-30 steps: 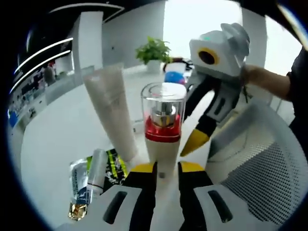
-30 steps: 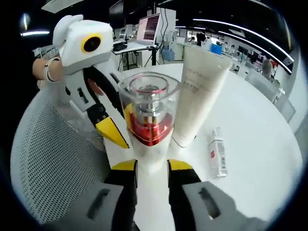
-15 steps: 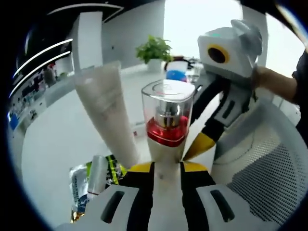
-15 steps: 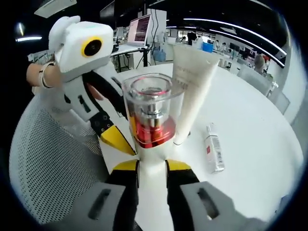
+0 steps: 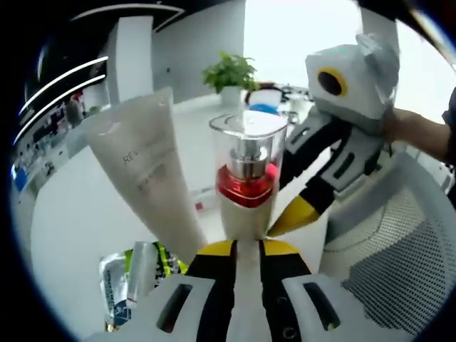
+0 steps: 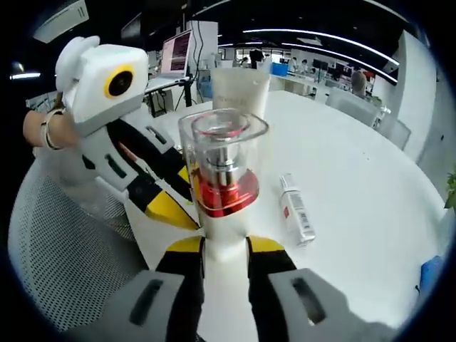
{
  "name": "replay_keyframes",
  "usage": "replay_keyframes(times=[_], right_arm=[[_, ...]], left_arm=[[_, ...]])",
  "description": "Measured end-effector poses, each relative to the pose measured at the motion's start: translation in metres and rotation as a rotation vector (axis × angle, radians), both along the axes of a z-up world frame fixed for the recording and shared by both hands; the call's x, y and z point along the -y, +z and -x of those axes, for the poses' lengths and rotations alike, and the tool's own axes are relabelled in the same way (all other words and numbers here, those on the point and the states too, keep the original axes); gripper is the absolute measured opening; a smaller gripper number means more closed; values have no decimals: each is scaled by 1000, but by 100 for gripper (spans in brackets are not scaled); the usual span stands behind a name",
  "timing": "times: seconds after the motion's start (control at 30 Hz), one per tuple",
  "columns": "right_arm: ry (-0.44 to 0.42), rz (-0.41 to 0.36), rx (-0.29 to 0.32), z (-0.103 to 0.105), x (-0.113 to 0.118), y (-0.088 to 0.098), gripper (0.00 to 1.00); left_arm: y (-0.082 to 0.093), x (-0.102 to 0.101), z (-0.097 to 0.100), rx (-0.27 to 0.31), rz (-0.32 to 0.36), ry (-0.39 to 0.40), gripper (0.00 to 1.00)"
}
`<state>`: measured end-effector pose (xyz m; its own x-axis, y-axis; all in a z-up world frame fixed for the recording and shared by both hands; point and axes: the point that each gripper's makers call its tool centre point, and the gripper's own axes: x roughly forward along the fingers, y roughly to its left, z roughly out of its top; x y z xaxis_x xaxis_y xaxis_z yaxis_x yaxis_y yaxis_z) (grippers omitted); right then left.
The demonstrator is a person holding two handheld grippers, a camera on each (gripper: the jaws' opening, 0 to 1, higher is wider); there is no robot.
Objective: Arrange the skincare products in the storage area until every visible bottle or jar stands upright without overlapping.
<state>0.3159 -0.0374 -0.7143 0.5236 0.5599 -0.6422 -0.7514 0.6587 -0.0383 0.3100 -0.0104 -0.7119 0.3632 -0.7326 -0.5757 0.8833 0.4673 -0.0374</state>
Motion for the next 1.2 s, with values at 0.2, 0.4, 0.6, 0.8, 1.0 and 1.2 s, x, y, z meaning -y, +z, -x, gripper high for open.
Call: replay_keyframes(times=[0.2,0.4,0.6,0.8,1.0,1.2], right_arm=[[-14,-17,-2,-8,4,-4,22],[-38,-37,-23,-14,5,-10,22],[-38,-40,-39,-18,5,-14,23],[-32,-41,-47,-23,5,-14,23],[-25,-27,-52,-25,7,-16,21],[-28,-30,-60,-25,8,-16,21]], left_arm=[[1,3,-6,1,19,18,0],[2,-5,-11,11,17,39,0],[-3,-33,-23,12,-15,92,1],[0,-48,-41,84,-36,79,17],[5,-33,-49,134,-12,-59,24],[1,-25,-57,136,5,-143,22]])
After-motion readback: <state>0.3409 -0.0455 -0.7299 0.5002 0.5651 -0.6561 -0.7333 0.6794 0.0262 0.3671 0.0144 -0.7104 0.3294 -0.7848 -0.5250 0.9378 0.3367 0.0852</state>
